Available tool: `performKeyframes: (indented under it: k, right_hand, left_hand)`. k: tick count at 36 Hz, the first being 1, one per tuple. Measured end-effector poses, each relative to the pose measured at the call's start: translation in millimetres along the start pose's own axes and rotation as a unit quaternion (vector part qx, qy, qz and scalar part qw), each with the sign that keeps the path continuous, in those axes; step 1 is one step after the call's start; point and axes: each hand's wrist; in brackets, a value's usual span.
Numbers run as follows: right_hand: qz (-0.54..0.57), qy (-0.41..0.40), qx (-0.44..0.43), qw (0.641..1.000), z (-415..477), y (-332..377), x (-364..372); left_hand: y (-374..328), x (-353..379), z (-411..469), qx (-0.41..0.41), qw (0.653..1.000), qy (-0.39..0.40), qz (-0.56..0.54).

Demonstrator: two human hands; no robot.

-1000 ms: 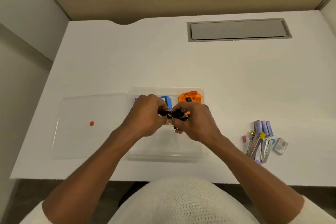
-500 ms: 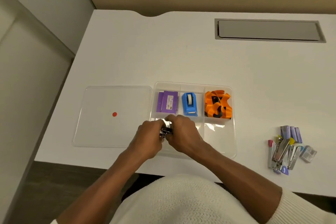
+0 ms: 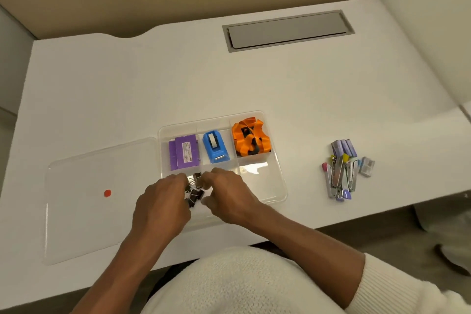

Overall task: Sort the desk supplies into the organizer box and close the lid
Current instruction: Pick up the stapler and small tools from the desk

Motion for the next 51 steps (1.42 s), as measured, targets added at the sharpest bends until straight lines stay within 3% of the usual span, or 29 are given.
performKeyframes:
  k: [5, 12, 20, 25, 29, 33, 39, 51]
  right_hand:
    - [0.029, -0.054, 0.005, 0.998, -22, -21, -24]
    - [0.080, -0.188, 0.043, 0.978, -60, -58, -69]
    - [0.080, -0.355, 0.125, 0.923, -98, -109, -124]
    - [0.036, -0.433, 0.201, 0.878, -119, -141, -153]
    - [0.008, -0.428, 0.274, 0.862, -130, -168, -169]
    - [0.039, -0.385, 0.294, 0.874, -134, -190, -174]
    - [0.029, -0.336, 0.285, 0.897, -132, -205, -169]
    - [0.016, -0.310, 0.248, 0.918, -115, -214, -170]
  left_hand:
    - [-25, -8, 5, 0.008, 1.000, 0.003, -0.012]
    - [-94, -41, 14, 0.127, 0.991, -0.026, 0.033]
    - [-177, -48, 27, 0.256, 0.965, -0.045, -0.029]
    - [-241, -40, 33, 0.280, 0.957, -0.008, -0.073]
    - [-286, -34, 41, 0.262, 0.960, 0.053, -0.079]
    - [-318, -28, 48, 0.208, 0.966, 0.109, -0.107]
    - [-342, -7, 54, 0.121, 0.969, 0.128, -0.174]
    - [-357, -2, 62, 0.044, 0.956, 0.169, -0.237]
Point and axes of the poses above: each hand's wrist, its own z-axis towards the middle knuckle, its own x-axis out of the palm, y = z × x, and after that the axes turned 14 degrees about z, right-handed
